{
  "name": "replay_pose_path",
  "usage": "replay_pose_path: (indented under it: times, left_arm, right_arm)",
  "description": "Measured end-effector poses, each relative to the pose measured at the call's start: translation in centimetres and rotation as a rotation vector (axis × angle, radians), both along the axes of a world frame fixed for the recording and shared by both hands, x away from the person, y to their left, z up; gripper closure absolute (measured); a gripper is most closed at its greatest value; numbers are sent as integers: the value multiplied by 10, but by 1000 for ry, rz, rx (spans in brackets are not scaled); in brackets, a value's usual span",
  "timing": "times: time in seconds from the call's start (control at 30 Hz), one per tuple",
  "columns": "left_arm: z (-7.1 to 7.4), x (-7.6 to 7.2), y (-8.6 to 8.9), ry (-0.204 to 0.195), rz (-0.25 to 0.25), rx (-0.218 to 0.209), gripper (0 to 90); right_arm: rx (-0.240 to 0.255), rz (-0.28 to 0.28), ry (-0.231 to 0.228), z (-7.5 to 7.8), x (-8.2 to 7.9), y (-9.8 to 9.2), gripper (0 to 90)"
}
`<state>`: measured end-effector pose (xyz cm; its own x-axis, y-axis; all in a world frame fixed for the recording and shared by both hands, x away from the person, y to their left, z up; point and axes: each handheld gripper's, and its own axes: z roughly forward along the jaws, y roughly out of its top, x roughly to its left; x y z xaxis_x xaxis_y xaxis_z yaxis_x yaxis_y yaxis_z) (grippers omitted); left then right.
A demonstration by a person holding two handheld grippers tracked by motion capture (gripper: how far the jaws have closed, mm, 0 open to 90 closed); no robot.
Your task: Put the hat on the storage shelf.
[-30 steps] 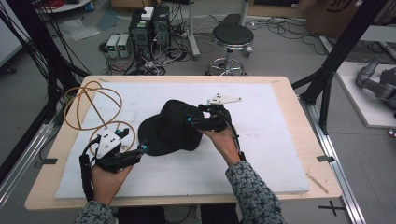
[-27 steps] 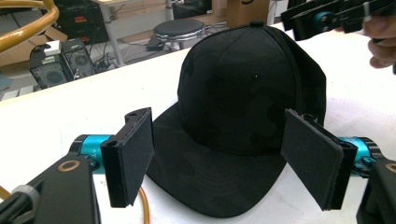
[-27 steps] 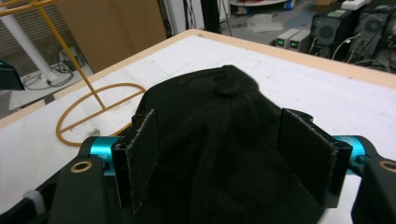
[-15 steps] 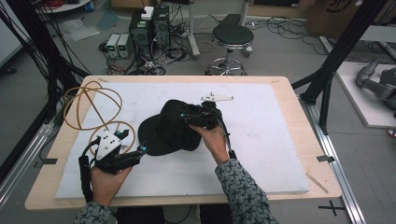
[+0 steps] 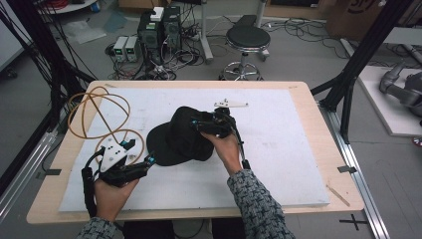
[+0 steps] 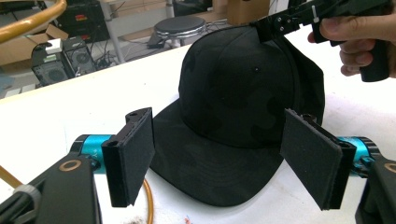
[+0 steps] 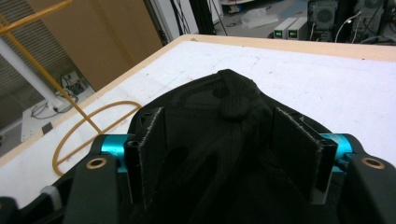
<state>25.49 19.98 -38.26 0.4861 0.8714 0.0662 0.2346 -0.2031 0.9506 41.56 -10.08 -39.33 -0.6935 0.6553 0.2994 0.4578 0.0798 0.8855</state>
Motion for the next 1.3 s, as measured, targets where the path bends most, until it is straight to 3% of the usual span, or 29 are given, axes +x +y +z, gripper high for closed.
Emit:
replay_pose_path:
  times: [0.07, 0.37, 0.5, 0.8, 0.87, 1.03, 1.07, 1.13, 1.17, 1.23, 1.27, 1.3]
  left_arm:
    - [0, 0, 1, -2, 3, 0, 268]
    - [0, -1, 1, -1, 0, 8, 271]
    - [0, 0, 1, 0, 2, 3, 271]
    - [0, 0, -4, -2, -5, 9, 271]
    - [0, 0, -4, 1, -5, 10, 271]
    - [1, 0, -4, 0, -4, 14, 273]
    - [1, -1, -4, -1, -3, 13, 273]
    - [1, -1, -3, -1, -2, 12, 273]
    - [1, -1, -3, 0, -2, 12, 273]
    - [1, -1, -3, 2, 0, 13, 273]
    - [0, -1, -3, 2, 0, 13, 274]
    - [0, -1, -3, 2, 0, 13, 274]
  right_arm:
    - [-7, 5, -19, 0, -3, -3, 408]
    - [36, 31, -1, -1, -3, -7, 440]
    - [6, 35, -38, -1, -9, -14, 466]
    - [-32, 40, -68, -1, -17, -20, 519]
    - [-85, 60, -78, -3, -19, -16, 542]
    - [-91, 58, -70, -5, -17, -15, 529]
    - [-97, 55, -66, -5, -17, -15, 541]
    - [-98, 72, -75, -6, -16, -13, 657]
    - [-98, 72, -75, -6, -16, -13, 657]
    - [-114, 90, -103, -4, -19, -11, 759]
    - [-144, 102, -133, -3, -21, -8, 825]
    - [-144, 102, -133, -3, -21, -8, 825]
